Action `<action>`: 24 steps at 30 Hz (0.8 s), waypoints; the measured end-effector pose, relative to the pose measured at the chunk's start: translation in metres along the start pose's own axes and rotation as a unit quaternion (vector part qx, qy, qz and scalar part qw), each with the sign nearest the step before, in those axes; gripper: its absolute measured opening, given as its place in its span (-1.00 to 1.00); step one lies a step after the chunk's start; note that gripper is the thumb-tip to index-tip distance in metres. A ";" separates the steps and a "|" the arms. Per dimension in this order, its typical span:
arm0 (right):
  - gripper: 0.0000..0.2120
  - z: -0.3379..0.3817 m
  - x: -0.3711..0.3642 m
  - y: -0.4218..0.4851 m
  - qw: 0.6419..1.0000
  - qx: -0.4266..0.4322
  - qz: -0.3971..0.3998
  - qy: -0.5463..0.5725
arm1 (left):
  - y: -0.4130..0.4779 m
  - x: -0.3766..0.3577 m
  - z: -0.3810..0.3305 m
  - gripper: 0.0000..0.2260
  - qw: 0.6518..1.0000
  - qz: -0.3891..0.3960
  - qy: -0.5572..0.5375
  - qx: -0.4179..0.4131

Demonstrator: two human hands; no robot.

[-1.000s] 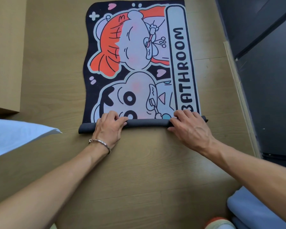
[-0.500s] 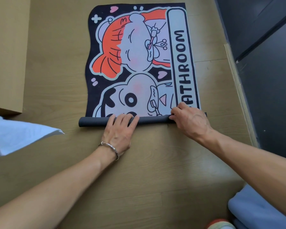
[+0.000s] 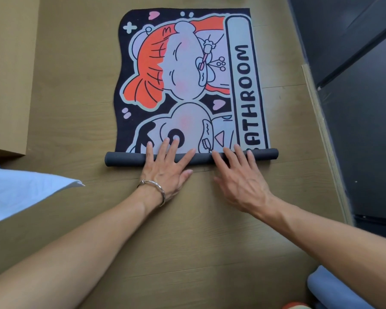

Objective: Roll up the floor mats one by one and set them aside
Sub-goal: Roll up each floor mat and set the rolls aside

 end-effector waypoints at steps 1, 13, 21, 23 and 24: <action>-0.40 0.002 -0.002 0.002 1.000 -0.006 0.009 0.001 | 0.002 0.001 0.001 -0.49 1.000 0.006 0.001 -0.001; -0.26 -0.006 -0.005 0.038 0.998 -0.045 0.036 -0.027 | -0.009 0.001 0.003 -0.44 0.996 -0.058 0.039 -0.058; -0.29 -0.009 0.008 0.047 0.999 -0.026 0.007 -0.033 | 0.020 0.009 0.011 -0.45 0.999 -0.020 0.032 -0.023; -0.29 -0.004 0.008 0.043 0.999 0.004 -0.016 -0.040 | 0.030 0.016 0.014 -0.46 0.999 -0.025 0.028 -0.013; -0.29 -0.001 0.007 0.041 0.999 0.016 -0.027 -0.045 | 0.035 0.016 0.015 -0.46 0.999 -0.022 0.027 -0.008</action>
Point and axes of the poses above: each hand's wrist, its own y-axis towards the middle knuckle, its own x-axis out of the back of the hand, z = x × y, the point moved 7 cm from there along y, towards the middle knuckle, and after that the axes turned 3 degrees about -z, right-handed, at the moved point
